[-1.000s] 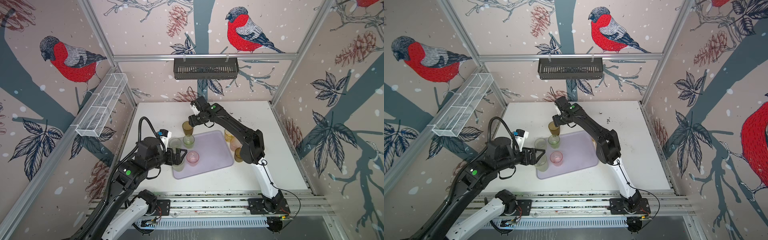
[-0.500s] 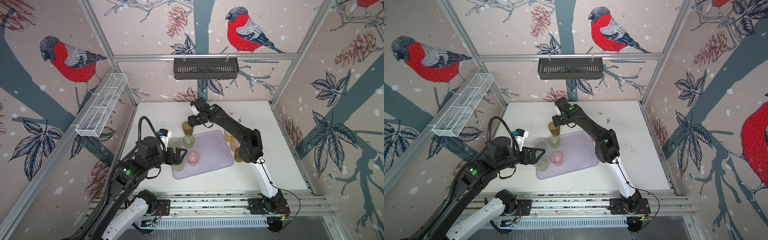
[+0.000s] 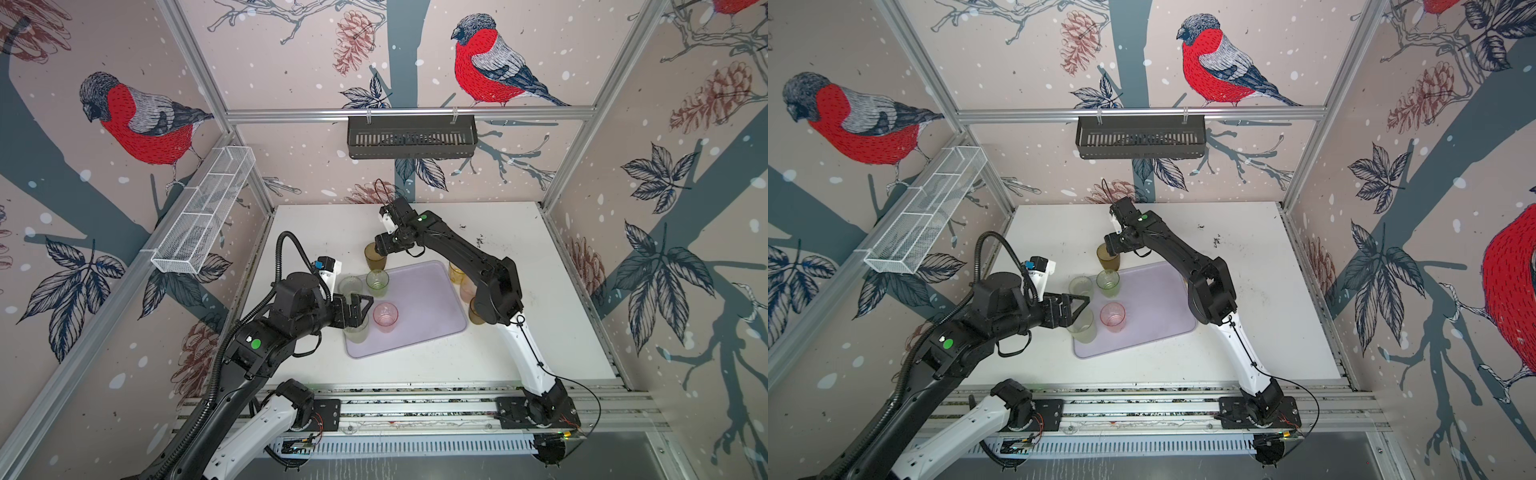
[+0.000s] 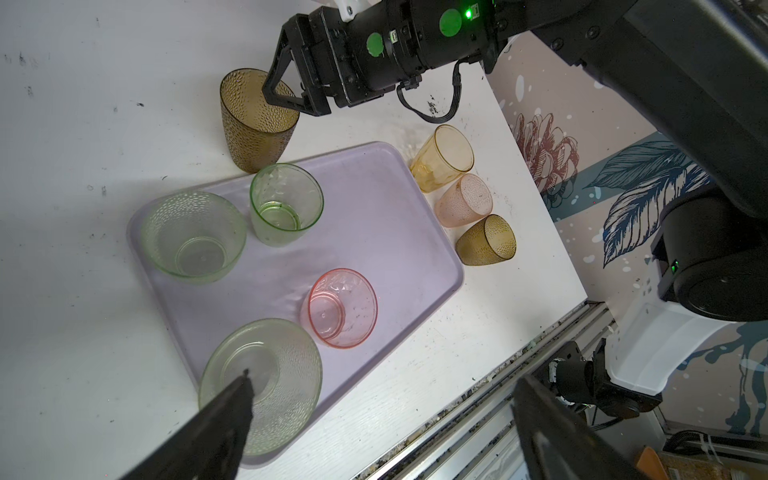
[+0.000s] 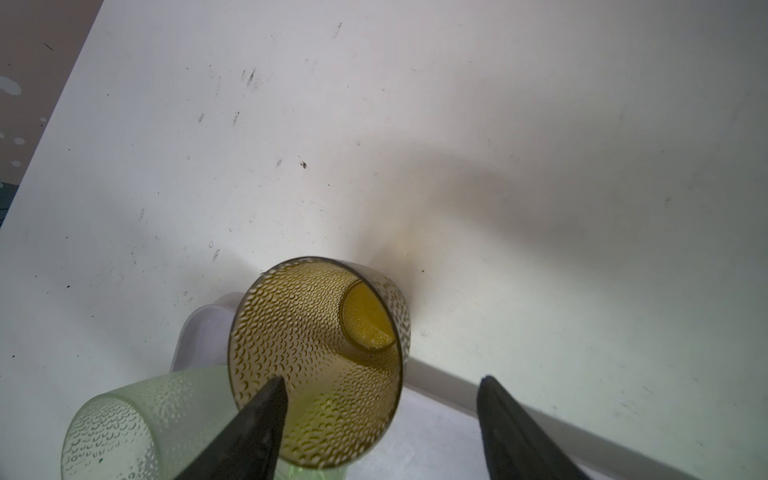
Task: Place the glasses into the tray
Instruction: 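Lower the open right gripper around the amber dotted glass rim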
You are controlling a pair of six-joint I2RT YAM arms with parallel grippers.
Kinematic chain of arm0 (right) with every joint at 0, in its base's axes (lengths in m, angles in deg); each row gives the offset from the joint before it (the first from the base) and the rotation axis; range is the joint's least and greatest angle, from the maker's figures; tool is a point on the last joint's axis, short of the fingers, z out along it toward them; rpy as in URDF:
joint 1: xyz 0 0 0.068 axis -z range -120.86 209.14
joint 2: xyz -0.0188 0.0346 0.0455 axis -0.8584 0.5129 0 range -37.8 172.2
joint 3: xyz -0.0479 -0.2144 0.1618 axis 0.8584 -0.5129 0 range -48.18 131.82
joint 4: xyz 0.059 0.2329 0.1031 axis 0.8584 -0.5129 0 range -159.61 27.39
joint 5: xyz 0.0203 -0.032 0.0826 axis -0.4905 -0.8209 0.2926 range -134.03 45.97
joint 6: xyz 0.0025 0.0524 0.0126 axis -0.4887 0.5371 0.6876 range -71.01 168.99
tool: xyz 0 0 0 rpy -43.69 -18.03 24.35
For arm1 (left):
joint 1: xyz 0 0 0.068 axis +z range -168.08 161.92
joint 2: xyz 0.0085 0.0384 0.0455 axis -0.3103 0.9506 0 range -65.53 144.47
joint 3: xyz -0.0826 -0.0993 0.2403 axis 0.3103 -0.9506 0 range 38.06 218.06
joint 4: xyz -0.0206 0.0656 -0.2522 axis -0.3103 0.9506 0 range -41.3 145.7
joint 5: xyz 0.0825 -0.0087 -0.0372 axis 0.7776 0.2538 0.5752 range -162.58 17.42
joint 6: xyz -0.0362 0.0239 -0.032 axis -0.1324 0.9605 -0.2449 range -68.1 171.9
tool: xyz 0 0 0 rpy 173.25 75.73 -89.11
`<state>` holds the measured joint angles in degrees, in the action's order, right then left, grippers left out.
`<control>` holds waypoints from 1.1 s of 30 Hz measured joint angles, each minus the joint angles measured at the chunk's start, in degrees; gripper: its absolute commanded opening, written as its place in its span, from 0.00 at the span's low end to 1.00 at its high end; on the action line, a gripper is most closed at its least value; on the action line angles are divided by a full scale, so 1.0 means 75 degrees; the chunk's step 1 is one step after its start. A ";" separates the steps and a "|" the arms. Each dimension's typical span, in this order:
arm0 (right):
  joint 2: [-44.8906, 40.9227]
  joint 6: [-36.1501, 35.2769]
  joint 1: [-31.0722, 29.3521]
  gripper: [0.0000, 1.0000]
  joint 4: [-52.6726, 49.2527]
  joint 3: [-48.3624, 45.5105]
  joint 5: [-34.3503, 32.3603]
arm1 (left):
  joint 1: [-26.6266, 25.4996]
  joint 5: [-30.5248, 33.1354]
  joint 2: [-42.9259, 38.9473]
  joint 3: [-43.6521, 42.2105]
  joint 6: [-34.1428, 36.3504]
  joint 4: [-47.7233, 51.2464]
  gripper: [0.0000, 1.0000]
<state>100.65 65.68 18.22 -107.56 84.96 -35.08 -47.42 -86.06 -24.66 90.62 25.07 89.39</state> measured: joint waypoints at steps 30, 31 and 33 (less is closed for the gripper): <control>0.0277 0.0006 0.0000 0.59 0.0201 0.0009 0.0140 | 0.0000 0.0064 -0.0227 0.0000 -0.0172 0.0099 0.97; 0.0280 0.0009 0.0000 0.58 0.0210 0.0009 0.0140 | 0.0000 0.0070 -0.0216 0.0012 -0.0172 0.0102 0.97; 0.0286 0.0012 0.0000 0.57 0.0210 0.0009 0.0140 | 0.0000 0.0085 -0.0192 0.0038 -0.0172 0.0099 0.97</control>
<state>102.79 65.77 18.22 -105.99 85.03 -34.03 -47.42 -85.42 -26.11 90.90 23.78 90.13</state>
